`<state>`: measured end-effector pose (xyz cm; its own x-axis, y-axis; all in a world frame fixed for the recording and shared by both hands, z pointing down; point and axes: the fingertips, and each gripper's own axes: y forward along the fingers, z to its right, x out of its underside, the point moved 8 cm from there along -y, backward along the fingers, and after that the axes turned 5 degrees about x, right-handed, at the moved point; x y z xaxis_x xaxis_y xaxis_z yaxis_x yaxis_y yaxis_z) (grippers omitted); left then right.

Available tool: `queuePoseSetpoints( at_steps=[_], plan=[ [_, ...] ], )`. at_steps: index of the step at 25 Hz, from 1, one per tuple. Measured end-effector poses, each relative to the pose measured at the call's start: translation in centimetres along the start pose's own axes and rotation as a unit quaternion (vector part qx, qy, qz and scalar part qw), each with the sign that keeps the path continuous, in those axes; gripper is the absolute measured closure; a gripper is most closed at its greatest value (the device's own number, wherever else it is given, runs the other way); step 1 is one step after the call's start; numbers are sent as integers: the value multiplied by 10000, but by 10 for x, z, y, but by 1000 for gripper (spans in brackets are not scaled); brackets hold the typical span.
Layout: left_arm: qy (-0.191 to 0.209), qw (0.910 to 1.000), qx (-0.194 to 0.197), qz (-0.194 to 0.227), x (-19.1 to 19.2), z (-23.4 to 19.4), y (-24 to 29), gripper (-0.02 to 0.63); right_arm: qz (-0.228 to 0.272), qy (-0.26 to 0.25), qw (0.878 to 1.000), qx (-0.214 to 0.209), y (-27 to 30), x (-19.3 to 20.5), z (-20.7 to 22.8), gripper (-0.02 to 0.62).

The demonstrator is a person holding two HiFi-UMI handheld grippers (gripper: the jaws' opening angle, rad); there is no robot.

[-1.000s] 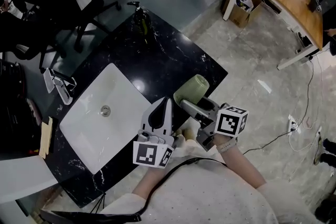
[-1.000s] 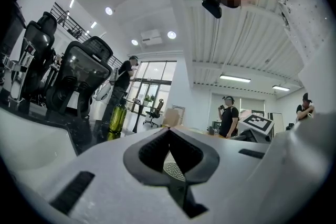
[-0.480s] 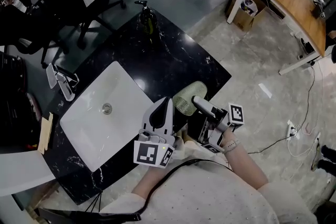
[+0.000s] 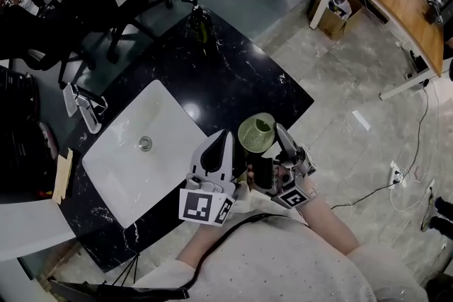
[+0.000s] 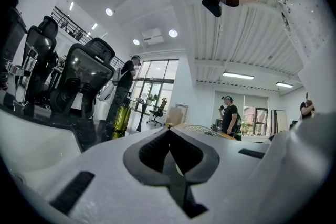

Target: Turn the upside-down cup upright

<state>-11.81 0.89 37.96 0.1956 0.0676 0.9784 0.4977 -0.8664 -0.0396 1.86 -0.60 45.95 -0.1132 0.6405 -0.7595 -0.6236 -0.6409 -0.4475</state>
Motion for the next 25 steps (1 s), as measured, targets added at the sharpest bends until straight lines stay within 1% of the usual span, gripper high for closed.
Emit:
queuePoseSetpoints(
  at_steps=[2, 7, 13, 17, 25],
  plan=[
    [12, 10000, 2, -15, 0, 1, 0, 600, -18, 229, 9996, -151, 2, 2, 3, 272],
    [54, 10000, -24, -65, 1, 2, 0, 598, 14, 594, 9968, -543, 3, 0, 7, 272],
    [171, 9997, -38, -164, -1, 2, -4, 600, 206, 934, 9899, -1051, 1, -2, 10, 272],
    [225, 9995, -72, -219, -1, 2, -5, 600, 315, 1032, 9853, -1321, 0, -5, 12, 272],
    [320, 9989, -59, -325, -5, 3, -7, 600, 228, 1035, 9802, -1673, 0, -6, 13, 272]
  ],
)
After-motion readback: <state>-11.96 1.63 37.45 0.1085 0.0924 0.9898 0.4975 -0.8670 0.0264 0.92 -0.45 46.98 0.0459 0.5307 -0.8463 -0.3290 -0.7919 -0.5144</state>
